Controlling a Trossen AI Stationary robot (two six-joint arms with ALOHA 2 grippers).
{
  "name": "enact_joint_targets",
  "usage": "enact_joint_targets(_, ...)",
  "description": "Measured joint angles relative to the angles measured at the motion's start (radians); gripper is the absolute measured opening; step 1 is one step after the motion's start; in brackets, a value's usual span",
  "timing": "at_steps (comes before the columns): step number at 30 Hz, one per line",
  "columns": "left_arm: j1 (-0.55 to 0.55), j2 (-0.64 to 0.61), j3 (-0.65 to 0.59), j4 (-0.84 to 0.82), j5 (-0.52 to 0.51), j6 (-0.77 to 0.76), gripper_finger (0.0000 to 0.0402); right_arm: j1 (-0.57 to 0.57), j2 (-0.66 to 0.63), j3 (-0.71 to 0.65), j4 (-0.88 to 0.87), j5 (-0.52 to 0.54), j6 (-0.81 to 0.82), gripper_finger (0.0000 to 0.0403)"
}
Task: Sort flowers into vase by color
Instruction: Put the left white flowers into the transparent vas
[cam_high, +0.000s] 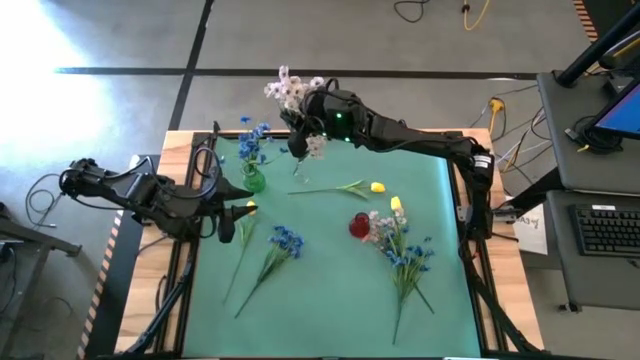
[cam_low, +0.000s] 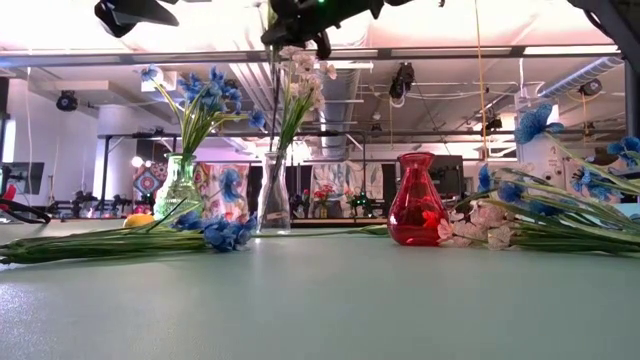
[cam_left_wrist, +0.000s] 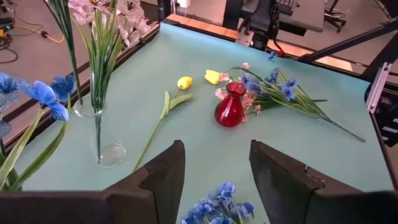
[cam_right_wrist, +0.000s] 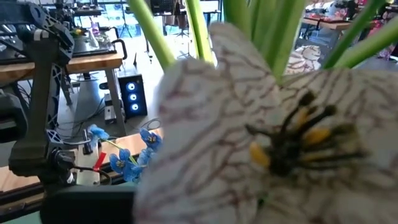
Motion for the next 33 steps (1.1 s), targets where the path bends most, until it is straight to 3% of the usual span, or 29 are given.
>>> enact_joint_targets(22,0.0,0.001,0.0,-0.006,-0.002,0.0,0.0168,0.0,0.002,0.0,-0.037,0.0,0.052,0.0017)
enact_joint_targets(33,0.0,0.002,0.0,-0.006,-0.002,0.0,0.0168,0.0,0.002,0.0,-0.101,0.0,0.048,0.0121)
